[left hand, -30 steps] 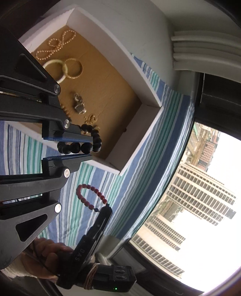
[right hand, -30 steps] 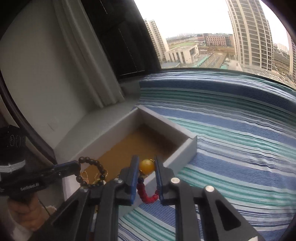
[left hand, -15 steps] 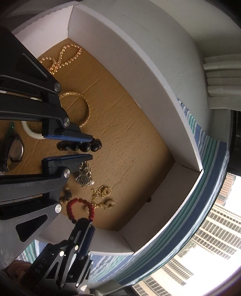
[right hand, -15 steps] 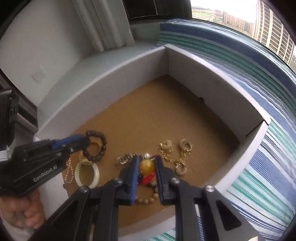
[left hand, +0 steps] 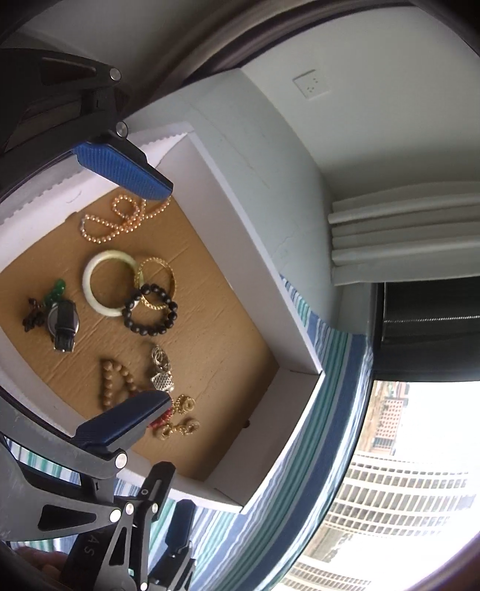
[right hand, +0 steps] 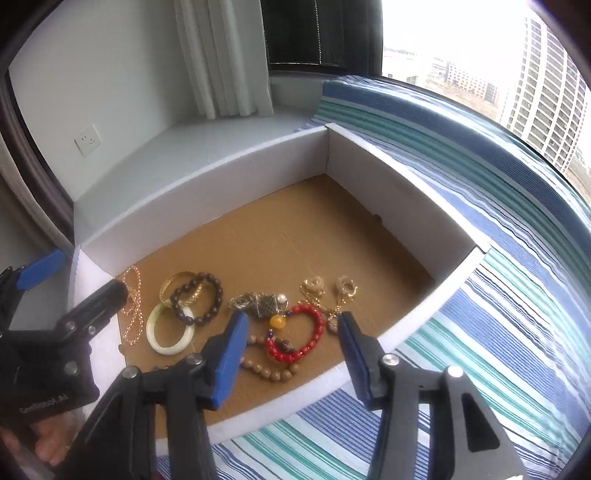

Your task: Organize jewelry

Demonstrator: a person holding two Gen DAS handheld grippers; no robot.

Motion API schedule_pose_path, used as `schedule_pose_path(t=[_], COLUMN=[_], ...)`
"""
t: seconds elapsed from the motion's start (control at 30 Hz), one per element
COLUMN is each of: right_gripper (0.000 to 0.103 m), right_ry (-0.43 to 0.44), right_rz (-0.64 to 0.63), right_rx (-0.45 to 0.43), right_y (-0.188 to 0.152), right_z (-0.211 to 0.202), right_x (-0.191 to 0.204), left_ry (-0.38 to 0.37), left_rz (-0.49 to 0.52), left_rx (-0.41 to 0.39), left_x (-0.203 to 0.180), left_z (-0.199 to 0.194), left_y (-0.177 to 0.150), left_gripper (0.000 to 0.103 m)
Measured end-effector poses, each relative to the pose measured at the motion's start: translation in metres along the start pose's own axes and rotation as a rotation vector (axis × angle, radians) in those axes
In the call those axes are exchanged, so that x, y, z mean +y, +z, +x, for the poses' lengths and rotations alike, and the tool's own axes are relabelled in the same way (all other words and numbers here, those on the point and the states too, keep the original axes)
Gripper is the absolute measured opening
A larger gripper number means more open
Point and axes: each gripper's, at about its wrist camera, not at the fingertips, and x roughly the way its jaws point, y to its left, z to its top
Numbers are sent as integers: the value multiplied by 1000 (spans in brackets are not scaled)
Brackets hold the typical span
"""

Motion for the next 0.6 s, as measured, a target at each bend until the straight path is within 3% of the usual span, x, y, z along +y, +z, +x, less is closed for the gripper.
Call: schedule_pose_path(t=[0.2,0.27,0.6], right_gripper=[66,73,77], right_ry=[-13,-23,-57], right_rz=[-62,-74,-87], right_rx=[-27,-33,-47], right_y=[-11,-12,-10], right_z=[-14,-16,-16], right_x=[7,10,16], left_ry=[-4,16,46], left_rz=[-42,-59,-96], left_rx=[144,155,177], left_x=[3,6,14], left_z=[-2,-1,-5], left_y=[-12,-13,-17], left_gripper=[102,102,102])
